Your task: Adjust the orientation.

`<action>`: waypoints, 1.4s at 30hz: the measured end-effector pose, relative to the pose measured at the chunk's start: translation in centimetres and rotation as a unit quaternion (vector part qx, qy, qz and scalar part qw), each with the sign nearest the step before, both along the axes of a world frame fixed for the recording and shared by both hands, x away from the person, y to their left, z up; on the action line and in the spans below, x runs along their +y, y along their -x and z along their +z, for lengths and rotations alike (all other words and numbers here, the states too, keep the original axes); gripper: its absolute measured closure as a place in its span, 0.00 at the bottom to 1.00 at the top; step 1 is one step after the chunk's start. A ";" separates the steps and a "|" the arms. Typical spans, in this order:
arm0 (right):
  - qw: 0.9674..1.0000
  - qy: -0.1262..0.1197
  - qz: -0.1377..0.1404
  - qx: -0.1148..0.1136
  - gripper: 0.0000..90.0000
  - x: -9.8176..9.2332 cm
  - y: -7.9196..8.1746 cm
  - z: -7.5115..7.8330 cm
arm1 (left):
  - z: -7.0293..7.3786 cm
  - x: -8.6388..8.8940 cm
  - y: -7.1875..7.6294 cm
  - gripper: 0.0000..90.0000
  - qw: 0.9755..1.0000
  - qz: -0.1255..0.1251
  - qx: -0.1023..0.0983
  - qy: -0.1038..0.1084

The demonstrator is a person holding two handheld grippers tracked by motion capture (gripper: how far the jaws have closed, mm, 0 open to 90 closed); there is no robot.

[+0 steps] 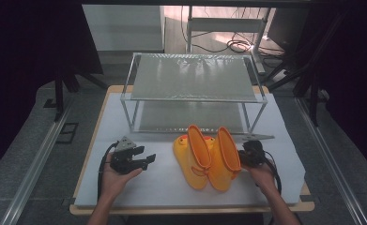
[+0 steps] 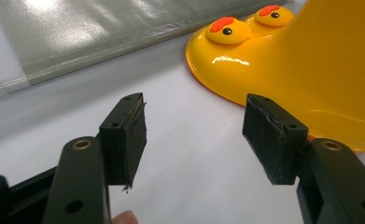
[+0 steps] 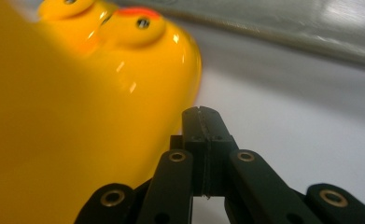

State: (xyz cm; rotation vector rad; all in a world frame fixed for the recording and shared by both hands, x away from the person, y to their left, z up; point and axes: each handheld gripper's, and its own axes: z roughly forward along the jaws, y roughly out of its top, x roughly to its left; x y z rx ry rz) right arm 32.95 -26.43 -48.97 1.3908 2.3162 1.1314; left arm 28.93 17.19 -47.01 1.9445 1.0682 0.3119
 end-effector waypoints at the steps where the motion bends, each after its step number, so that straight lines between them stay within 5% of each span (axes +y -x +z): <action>1: 1.000 0.002 0.003 -0.004 1.00 -0.7 1.0 0.2 | 0.0 0.1 0.0 0.44 1.000 0.001 0.000 0.000; 4: 1.000 -0.007 0.008 -0.004 1.00 -2.8 5.2 0.5 | 0.2 0.2 0.2 0.44 1.000 0.002 -0.002 0.001; 7: 1.000 -0.015 0.020 -0.004 1.00 -3.2 7.2 0.5 | 0.3 0.2 0.3 0.44 1.000 0.002 -0.004 0.002; 11: 0.997 -0.015 0.073 -0.005 1.00 -1.4 11.2 0.0 | 0.3 0.2 0.3 0.44 1.000 0.001 -0.003 0.006; 16: 0.996 -0.007 0.090 -0.003 1.00 1.0 10.9 -0.5 | 0.2 0.1 0.3 0.44 1.000 0.000 -0.002 0.004; 42: 0.996 -0.036 0.084 -0.002 1.00 1.7 9.6 -0.9 | -0.3 0.3 0.3 0.44 1.000 0.002 0.006 0.003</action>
